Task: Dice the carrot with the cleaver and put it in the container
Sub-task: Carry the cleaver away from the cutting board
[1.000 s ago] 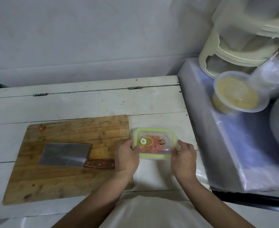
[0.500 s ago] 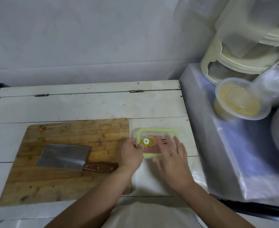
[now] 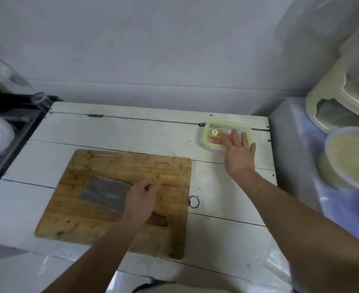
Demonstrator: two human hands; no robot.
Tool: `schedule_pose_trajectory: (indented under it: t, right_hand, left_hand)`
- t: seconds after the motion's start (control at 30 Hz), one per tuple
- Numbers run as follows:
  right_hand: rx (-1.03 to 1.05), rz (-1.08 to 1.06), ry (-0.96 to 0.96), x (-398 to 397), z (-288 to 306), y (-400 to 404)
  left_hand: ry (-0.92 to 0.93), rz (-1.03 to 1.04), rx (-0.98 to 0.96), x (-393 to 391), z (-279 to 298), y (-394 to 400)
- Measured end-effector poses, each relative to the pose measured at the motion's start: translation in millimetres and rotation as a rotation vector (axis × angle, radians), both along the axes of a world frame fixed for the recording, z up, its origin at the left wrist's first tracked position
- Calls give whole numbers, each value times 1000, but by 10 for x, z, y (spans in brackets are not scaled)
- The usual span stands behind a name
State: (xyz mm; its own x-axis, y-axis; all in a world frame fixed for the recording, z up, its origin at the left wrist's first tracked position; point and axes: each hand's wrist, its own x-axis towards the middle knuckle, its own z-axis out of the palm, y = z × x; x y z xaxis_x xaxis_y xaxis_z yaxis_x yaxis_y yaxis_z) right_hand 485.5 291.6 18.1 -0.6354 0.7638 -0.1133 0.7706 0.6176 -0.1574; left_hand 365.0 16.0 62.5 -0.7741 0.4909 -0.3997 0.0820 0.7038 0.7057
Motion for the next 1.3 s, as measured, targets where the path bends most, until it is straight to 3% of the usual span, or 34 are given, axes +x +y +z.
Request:
schedule_pose_trajectory:
  t: [0.37,0.47,0.53,0.6,0.67,0.77,1.0,1.07,1.13,1.23,1.3]
  right_hand:
    - [82,32,5,10,-48,-118]
    - [117,96,351,-57,39,-781]
    - [-80,259,489,-97,-15,-1572]
    - [-251,396,307,-119,-25,-2289]
    - [-240,365,100,-153,-102,-2681]
    - [-62,283,52,-260,-162,-2858]
    - [-39,245,-120,-794,-77,-3237]
    - [-67,159,18,-898,30,-3403]
    - [-169,-63,291,-959,189,-3690]
    - [-548,-466,614,-1262,312,-3898]
    - [-737,-663,714,-1482,298,-3885]
  left_hand:
    - [-127,86,92,-30,26,-306]
    - [-84,132,155,-57,27,-468]
    - [-70,161,215,-52,32,-635]
    - [-19,189,283,-87,33,-853]
    - [12,222,338,-242,-14,-1099]
    - [7,273,355,-699,-142,-1449]
    - [0,258,298,-1852,-175,-2007]
    - [3,213,258,-2222,-283,-2119]
    - [41,132,190,-2535,-350,-2161]
    - [127,-38,131,-2907,-353,-1981]
    - [180,-140,78,-3096,-370,-1758]
